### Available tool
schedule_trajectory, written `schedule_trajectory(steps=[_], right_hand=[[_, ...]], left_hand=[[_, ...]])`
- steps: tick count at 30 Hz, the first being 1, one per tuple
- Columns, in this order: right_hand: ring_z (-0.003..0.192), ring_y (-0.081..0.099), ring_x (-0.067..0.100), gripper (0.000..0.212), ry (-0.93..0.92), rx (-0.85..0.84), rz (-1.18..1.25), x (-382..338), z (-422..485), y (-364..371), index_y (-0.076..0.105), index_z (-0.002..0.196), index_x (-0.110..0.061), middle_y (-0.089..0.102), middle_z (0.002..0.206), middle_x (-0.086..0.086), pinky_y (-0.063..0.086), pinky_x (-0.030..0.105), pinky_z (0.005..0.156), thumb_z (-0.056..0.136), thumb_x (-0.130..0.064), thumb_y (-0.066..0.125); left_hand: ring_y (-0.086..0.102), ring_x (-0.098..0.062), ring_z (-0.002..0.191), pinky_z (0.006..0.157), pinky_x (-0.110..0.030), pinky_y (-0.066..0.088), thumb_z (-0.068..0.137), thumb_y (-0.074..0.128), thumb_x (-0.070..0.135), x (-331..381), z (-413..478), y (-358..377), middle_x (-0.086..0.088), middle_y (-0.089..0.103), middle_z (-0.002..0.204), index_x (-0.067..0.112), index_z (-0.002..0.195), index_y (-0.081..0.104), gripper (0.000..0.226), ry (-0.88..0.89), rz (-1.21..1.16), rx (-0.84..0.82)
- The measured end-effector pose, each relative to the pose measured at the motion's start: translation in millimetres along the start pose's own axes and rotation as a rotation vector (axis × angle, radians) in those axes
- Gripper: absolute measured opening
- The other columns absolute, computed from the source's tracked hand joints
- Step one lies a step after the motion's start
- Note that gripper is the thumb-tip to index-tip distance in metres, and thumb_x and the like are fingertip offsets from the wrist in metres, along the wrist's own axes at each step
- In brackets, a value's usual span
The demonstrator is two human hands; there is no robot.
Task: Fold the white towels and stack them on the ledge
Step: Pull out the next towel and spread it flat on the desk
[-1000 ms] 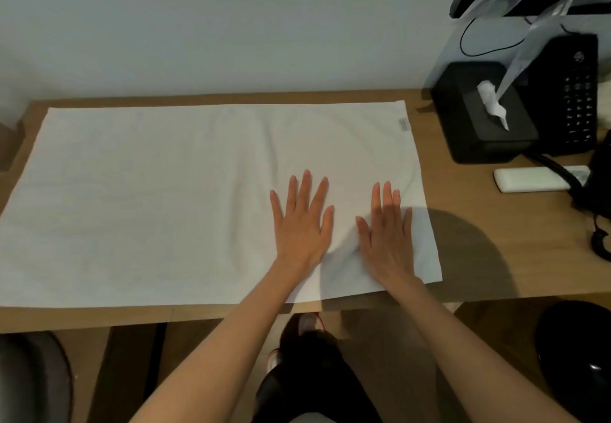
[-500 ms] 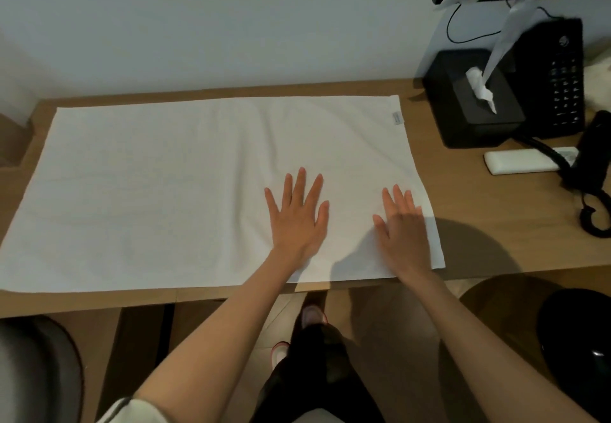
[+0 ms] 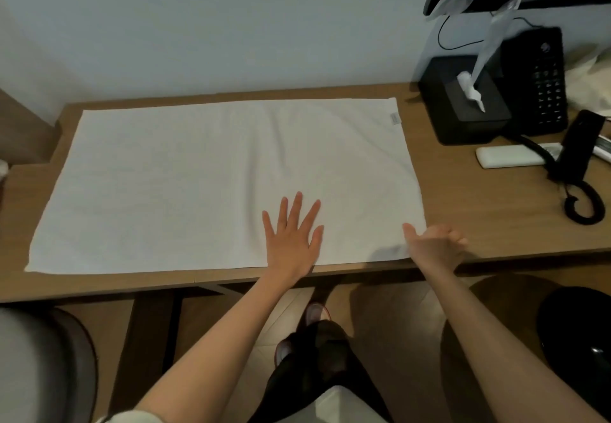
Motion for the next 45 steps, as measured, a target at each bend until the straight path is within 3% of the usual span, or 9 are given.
schedule_trajectory(steps=[4, 7, 12, 17, 22, 30, 34, 41, 45], right_hand=[[0.11, 0.051, 0.03, 0.043, 0.066, -0.215, 0.308, -5, 2, 7, 0.054, 0.113, -0.005, 0.056, 0.117, 0.014, 0.044, 0.043, 0.095, 0.093, -0.042, 0.054], [0.095, 0.056, 0.022, 0.031, 0.051, -0.267, 0.785, -25, -7, -6, 0.047, 0.115, -0.003, 0.058, 0.113, 0.012, 0.05, 0.03, 0.071, 0.091, -0.019, 0.06], [0.092, 0.057, 0.012, 0.036, -0.157, -0.178, 0.998, -75, -29, -46, 0.04, 0.106, -0.02, 0.052, 0.102, -0.002, 0.046, 0.021, 0.066, 0.085, -0.015, 0.068], [0.09, 0.057, 0.009, 0.034, -0.39, -0.208, 1.008, -158, -54, -70, 0.051, 0.104, -0.021, 0.057, 0.098, -0.008, 0.048, 0.026, 0.078, 0.079, -0.019, 0.075], [0.082, 0.056, -0.003, 0.032, -0.555, -0.345, 1.06, -247, -88, -79, 0.053, 0.099, -0.023, 0.056, 0.094, -0.014, 0.046, 0.015, 0.069, 0.077, -0.018, 0.077], [0.077, 0.059, 0.013, 0.03, -0.779, -0.539, 1.007, -376, -191, -64, 0.051, 0.097, -0.02, 0.061, 0.088, -0.002, 0.049, 0.028, 0.073, 0.079, -0.013, 0.074], [0.062, 0.053, -0.001, 0.027, -0.849, -0.622, 1.008, -425, -252, -36, 0.053, 0.094, -0.02, 0.058, 0.08, -0.007, 0.043, 0.009, 0.058, 0.079, -0.01, 0.072], [0.074, 0.057, 0.001, 0.022, -0.813, -0.783, 0.847, -454, -342, 62, 0.054, 0.096, -0.02, 0.058, 0.086, -0.015, 0.042, 0.005, 0.053, 0.083, -0.013, 0.069], [0.075, 0.055, 0.004, 0.025, -0.689, -0.859, 0.801, -445, -363, 114, 0.053, 0.099, -0.017, 0.056, 0.086, -0.011, 0.041, 0.002, 0.052, 0.083, -0.008, 0.07]], left_hand=[[-0.028, -0.021, 0.142, 0.11, -0.052, -0.022, 0.097, 0.008, 0.053, -1, 4, 4, 0.006, -0.026, 0.156, 0.042, 0.148, -0.01, 0.055, 0.011, -0.011, -0.046], [-0.028, -0.023, 0.142, 0.107, -0.051, -0.025, 0.1, 0.013, 0.048, -2, 8, 4, 0.004, -0.026, 0.156, 0.036, 0.15, -0.009, 0.055, 0.045, -0.043, -0.114], [0.01, -0.019, 0.147, 0.118, -0.036, 0.005, 0.103, 0.03, 0.035, -20, 4, -38, 0.001, 0.011, 0.16, 0.021, 0.151, 0.021, 0.051, 0.031, -0.408, 0.002], [0.025, -0.015, 0.142, 0.115, -0.029, 0.017, 0.102, 0.037, 0.034, -65, -10, -82, 0.002, 0.028, 0.155, 0.021, 0.148, 0.03, 0.049, -0.136, -0.502, 0.206], [0.035, -0.018, 0.135, 0.109, -0.028, 0.023, 0.101, 0.042, 0.029, -144, -42, -119, -0.001, 0.041, 0.147, 0.019, 0.142, 0.04, 0.043, -0.417, -0.581, 0.409], [0.032, -0.024, 0.136, 0.11, -0.032, 0.022, 0.099, 0.046, 0.025, -267, -108, -145, -0.008, 0.041, 0.145, 0.012, 0.143, 0.039, 0.046, -0.736, -0.545, 0.469], [0.034, -0.028, 0.134, 0.107, -0.036, 0.03, 0.099, 0.047, 0.024, -326, -137, -155, -0.013, 0.04, 0.145, 0.01, 0.143, 0.037, 0.048, -0.881, -0.585, 0.516], [0.019, -0.035, 0.137, 0.106, -0.041, 0.028, 0.094, 0.055, 0.035, -415, -162, -142, -0.021, 0.032, 0.144, 0.005, 0.142, 0.034, 0.061, -1.115, -0.66, 0.287], [0.024, -0.031, 0.132, 0.103, -0.037, 0.032, 0.09, 0.062, 0.035, -436, -158, -128, -0.018, 0.029, 0.138, 0.008, 0.125, 0.047, 0.047, -1.093, -0.741, 0.22]])
Point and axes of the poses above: each hand's wrist, its own z-axis towards the middle knuckle, its own y-axis out of the palm, x = y × z, the point moved 7 cm from there along z, towards the middle knuckle
